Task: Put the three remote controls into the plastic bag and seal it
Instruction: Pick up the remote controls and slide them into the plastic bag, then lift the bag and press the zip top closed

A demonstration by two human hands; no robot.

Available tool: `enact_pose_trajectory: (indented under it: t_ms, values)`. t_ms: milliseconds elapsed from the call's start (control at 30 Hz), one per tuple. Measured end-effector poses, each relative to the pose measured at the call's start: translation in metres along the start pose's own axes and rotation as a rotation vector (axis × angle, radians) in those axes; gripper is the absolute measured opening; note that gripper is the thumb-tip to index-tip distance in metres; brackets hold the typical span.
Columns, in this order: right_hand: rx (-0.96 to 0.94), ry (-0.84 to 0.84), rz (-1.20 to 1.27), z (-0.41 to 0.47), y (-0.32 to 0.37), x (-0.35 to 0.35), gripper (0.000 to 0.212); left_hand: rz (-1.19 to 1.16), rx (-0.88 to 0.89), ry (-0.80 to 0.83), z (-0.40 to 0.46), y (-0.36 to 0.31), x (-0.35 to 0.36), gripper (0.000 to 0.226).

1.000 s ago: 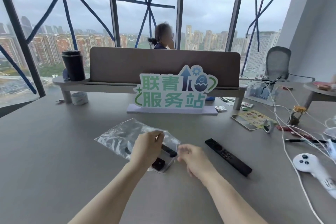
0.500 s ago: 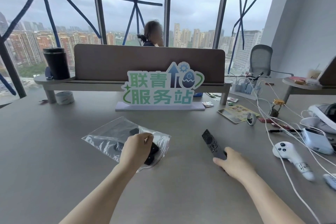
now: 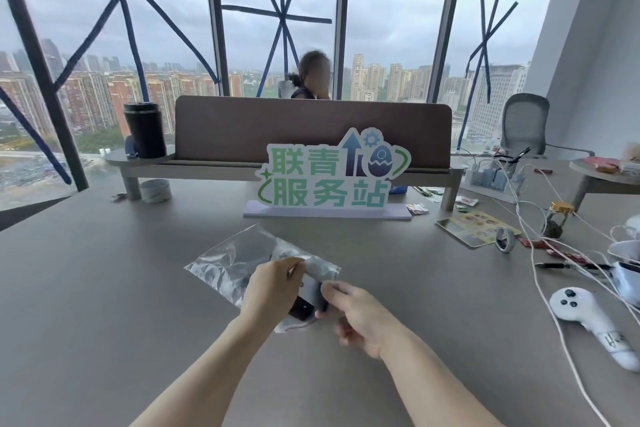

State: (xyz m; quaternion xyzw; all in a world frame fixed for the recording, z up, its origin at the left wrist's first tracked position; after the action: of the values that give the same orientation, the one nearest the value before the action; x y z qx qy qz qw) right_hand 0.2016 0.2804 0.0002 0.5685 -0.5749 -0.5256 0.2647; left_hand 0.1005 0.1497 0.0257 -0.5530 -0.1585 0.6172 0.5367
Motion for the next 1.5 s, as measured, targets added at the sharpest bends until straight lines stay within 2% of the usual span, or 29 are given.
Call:
enact_pose_trajectory:
  t_ms: [100,167,233,300,367,400,500,600,667,733,867,967,1133,1267,1333,1400,1500]
  values:
    - [0.025,-0.352,-0.167,0.012,-0.013,-0.008,0.016,-0.004,0.009,0.016,-0.004,0.003,-0.009,0.027]
    - [0.024,-0.507,-0.279,0.018,-0.021,-0.021,0.015,-0.018,-0.003,0.038,-0.008,0.007,-0.011,0.025]
    - [-0.013,-0.525,-0.368,0.028,-0.021,-0.028,0.024,-0.017,-0.027,0.079,-0.012,0.011,-0.009,0.026]
    - [-0.082,-0.423,-0.413,0.041,-0.014,-0.024,0.039,0.039,-0.059,0.141,-0.016,0.017,-0.004,0.036]
    - [-0.143,-0.351,-0.490,0.055,-0.006,-0.016,0.049,0.200,-0.072,0.218,-0.019,0.022,0.000,0.050]
    - [-0.174,-0.355,-0.553,0.060,-0.002,-0.013,0.046,0.280,-0.067,0.257,-0.022,0.024,0.001,0.055]
    - [-0.239,-0.456,-0.641,0.064,0.011,-0.014,0.019,0.401,-0.079,0.336,-0.029,0.028,-0.002,0.067]
    - [-0.241,-0.573,-0.658,0.056,0.018,-0.024,0.017,0.460,-0.118,0.318,-0.028,0.034,-0.014,0.068]
    - [-0.225,-0.596,-0.590,0.047,0.024,-0.033,0.018,0.471,-0.131,0.246,-0.020,0.029,-0.029,0.063]
    - [-0.217,-0.589,-0.472,0.034,0.038,-0.043,0.020,0.369,-0.134,0.126,-0.006,0.014,-0.050,0.054]
    - [-0.301,-0.591,-0.007,0.000,0.104,-0.070,0.023,-0.256,-0.116,-0.035,0.034,-0.045,-0.097,0.017]
    - [-0.442,-0.519,0.192,-0.036,0.161,-0.086,0.019,-0.536,-0.034,-0.089,0.053,-0.096,-0.135,0.015]
    - [-0.514,-0.471,0.136,-0.071,0.191,-0.097,0.010,-0.619,0.012,-0.053,0.060,-0.119,-0.154,0.007]
    - [-0.477,-0.500,0.056,-0.077,0.182,-0.102,0.014,-0.596,0.035,0.106,0.050,-0.110,-0.140,0.029]
    - [-0.465,-0.535,-0.003,-0.081,0.177,-0.103,0.019,-0.492,0.065,0.055,0.044,-0.104,-0.132,0.031]
    - [-0.466,-0.579,-0.060,-0.087,0.173,-0.106,0.022,-0.430,0.077,-0.040,0.039,-0.099,-0.127,0.019]
    - [-0.483,-0.625,-0.091,-0.094,0.167,-0.112,0.020,-0.491,0.010,-0.077,0.033,-0.090,-0.124,0.009]
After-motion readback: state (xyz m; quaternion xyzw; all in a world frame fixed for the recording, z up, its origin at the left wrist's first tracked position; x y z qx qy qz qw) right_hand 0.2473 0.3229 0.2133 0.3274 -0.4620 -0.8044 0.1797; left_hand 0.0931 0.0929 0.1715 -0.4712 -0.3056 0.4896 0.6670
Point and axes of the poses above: each hand's wrist, its own z-axis towards the middle knuckle, its own x-axis out of the palm, y = z × x, the point moved 3 cm from there along z, towards the middle knuckle, and after that the axes turned 13 degrees about -z, right-handed, at the moved point
